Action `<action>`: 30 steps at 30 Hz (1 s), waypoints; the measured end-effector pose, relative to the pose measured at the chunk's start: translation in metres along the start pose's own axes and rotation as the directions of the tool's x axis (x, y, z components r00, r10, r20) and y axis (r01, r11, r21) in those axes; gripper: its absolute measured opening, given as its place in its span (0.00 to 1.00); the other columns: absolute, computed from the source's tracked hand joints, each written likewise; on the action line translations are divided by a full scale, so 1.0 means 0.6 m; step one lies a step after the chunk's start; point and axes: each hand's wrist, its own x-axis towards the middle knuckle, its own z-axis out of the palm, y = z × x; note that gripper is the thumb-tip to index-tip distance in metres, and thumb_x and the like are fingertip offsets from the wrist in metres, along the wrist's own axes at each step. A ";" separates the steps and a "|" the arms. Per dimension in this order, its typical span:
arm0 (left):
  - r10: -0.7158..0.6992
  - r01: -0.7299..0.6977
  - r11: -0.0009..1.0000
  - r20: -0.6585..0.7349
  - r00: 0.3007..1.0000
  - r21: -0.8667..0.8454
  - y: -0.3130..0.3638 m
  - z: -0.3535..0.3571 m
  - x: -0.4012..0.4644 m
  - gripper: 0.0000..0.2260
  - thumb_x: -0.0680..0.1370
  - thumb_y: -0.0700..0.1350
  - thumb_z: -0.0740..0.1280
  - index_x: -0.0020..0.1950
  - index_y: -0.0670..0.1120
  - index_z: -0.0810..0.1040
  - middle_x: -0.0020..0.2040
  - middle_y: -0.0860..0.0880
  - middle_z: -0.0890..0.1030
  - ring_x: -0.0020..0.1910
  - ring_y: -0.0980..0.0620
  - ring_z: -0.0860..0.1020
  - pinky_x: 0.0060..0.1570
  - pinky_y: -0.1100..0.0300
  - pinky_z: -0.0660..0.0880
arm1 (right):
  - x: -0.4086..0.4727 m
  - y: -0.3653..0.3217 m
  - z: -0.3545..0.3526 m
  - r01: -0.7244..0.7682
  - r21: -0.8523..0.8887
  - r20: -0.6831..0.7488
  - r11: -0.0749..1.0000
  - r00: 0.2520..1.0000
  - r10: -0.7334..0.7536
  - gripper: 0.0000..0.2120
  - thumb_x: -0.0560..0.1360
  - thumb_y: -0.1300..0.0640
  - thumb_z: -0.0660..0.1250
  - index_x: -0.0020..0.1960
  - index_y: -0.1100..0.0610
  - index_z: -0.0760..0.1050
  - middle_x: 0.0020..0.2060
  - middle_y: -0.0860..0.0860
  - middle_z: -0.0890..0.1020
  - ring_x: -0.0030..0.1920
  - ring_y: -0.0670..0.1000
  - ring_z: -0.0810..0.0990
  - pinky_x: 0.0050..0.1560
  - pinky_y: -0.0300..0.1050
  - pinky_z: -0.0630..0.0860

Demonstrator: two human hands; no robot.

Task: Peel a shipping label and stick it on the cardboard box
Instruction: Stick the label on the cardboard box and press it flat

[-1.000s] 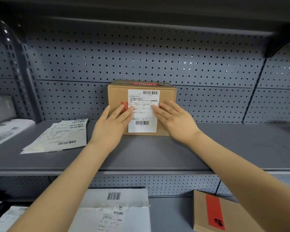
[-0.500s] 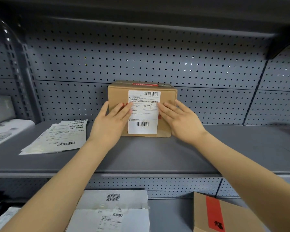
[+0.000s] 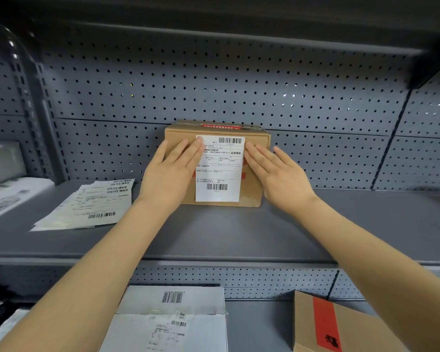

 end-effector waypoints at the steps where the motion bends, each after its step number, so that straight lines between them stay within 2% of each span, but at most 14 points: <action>1: 0.010 -0.010 1.000 0.002 1.000 -0.005 0.001 -0.003 -0.002 0.32 0.79 0.37 0.51 0.76 0.45 0.34 0.79 0.51 0.37 0.78 0.52 0.42 0.74 0.50 0.40 | -0.004 0.000 -0.002 -0.007 0.013 -0.004 1.000 1.000 0.007 0.33 0.65 0.68 0.66 0.70 0.62 0.66 0.70 0.56 0.70 0.68 0.56 0.72 0.72 0.50 0.56; 4: 0.151 -0.151 0.988 -0.016 0.988 -0.001 0.017 -0.003 -0.011 0.31 0.78 0.36 0.49 0.77 0.45 0.37 0.79 0.49 0.39 0.78 0.51 0.42 0.73 0.50 0.39 | -0.006 -0.012 -0.002 0.095 0.049 -0.023 0.994 0.995 -0.094 0.30 0.67 0.68 0.62 0.70 0.62 0.67 0.69 0.56 0.71 0.68 0.57 0.72 0.72 0.50 0.55; 6: 0.263 -0.263 0.965 -0.031 0.964 0.008 0.027 0.006 -0.017 0.30 0.77 0.36 0.47 0.78 0.45 0.41 0.79 0.49 0.43 0.78 0.51 0.45 0.74 0.50 0.41 | -0.004 -0.028 0.007 0.229 0.015 -0.016 0.973 0.973 -0.229 0.27 0.70 0.65 0.57 0.70 0.60 0.67 0.69 0.55 0.73 0.68 0.55 0.72 0.72 0.52 0.59; 7: 0.285 -0.285 0.959 -0.006 0.959 0.009 0.030 0.011 -0.019 0.30 0.78 0.37 0.47 0.78 0.45 0.42 0.79 0.49 0.43 0.78 0.51 0.45 0.74 0.50 0.42 | -0.004 -0.036 0.013 0.276 0.000 0.004 0.961 0.961 -0.276 0.26 0.72 0.64 0.59 0.70 0.60 0.68 0.68 0.54 0.73 0.68 0.54 0.72 0.70 0.53 0.62; 9: 0.277 -0.278 0.961 0.077 0.958 0.004 0.030 0.018 -0.020 0.29 0.80 0.38 0.50 0.78 0.46 0.40 0.79 0.50 0.40 0.78 0.51 0.44 0.74 0.50 0.42 | -0.002 -0.047 0.023 0.294 -0.009 0.055 0.956 0.955 -0.293 0.27 0.70 0.61 0.67 0.69 0.59 0.69 0.68 0.53 0.74 0.67 0.52 0.73 0.69 0.53 0.65; 11: 0.260 -0.262 0.965 0.114 0.959 0.009 0.025 0.020 -0.021 0.30 0.81 0.38 0.52 0.78 0.47 0.39 0.79 0.52 0.38 0.78 0.52 0.44 0.74 0.50 0.43 | -0.003 -0.046 0.024 0.288 -0.016 0.081 0.958 0.955 -0.286 0.29 0.68 0.61 0.68 0.68 0.58 0.70 0.68 0.52 0.74 0.66 0.52 0.74 0.67 0.53 0.66; 16: 0.246 -0.252 0.967 0.135 0.960 0.030 -0.005 0.035 -0.043 0.32 0.79 0.35 0.52 0.77 0.48 0.37 0.79 0.53 0.38 0.78 0.52 0.43 0.74 0.49 0.41 | -0.030 -0.007 0.017 0.300 -0.045 0.091 0.953 0.951 -0.295 0.28 0.67 0.64 0.62 0.68 0.59 0.70 0.67 0.53 0.74 0.64 0.53 0.76 0.68 0.54 0.66; 20: 0.316 -0.325 0.944 0.145 0.938 0.046 -0.008 0.028 -0.049 0.29 0.80 0.36 0.50 0.78 0.47 0.41 0.79 0.50 0.39 0.78 0.52 0.43 0.73 0.48 0.40 | -0.032 -0.020 0.011 0.306 -0.047 0.100 0.951 0.949 -0.300 0.24 0.73 0.62 0.50 0.68 0.59 0.70 0.67 0.53 0.75 0.65 0.53 0.76 0.71 0.51 0.60; 22: 0.359 -0.367 0.930 0.166 0.919 0.019 0.001 0.022 -0.041 0.29 0.80 0.36 0.51 0.78 0.50 0.44 0.79 0.51 0.40 0.78 0.53 0.43 0.74 0.48 0.41 | -0.021 -0.041 0.013 0.364 -0.050 0.086 0.930 0.929 -0.359 0.22 0.74 0.60 0.55 0.68 0.58 0.71 0.68 0.52 0.74 0.65 0.52 0.75 0.71 0.51 0.59; 25: 0.357 -0.371 0.928 0.207 0.911 0.035 0.006 0.027 -0.033 0.28 0.81 0.38 0.51 0.78 0.51 0.43 0.79 0.53 0.38 0.78 0.54 0.43 0.74 0.47 0.43 | -0.010 -0.052 0.020 0.388 -0.054 0.131 0.920 0.916 -0.378 0.25 0.70 0.59 0.67 0.67 0.56 0.72 0.67 0.49 0.75 0.65 0.50 0.76 0.69 0.52 0.65; 30: 0.348 -0.378 0.922 0.250 0.904 0.084 -0.017 0.044 -0.046 0.29 0.81 0.36 0.51 0.78 0.50 0.42 0.78 0.53 0.37 0.77 0.53 0.42 0.74 0.49 0.42 | -0.047 -0.011 0.021 0.354 -0.062 0.192 0.933 0.922 -0.337 0.28 0.68 0.61 0.68 0.68 0.54 0.71 0.70 0.48 0.71 0.66 0.50 0.74 0.71 0.54 0.59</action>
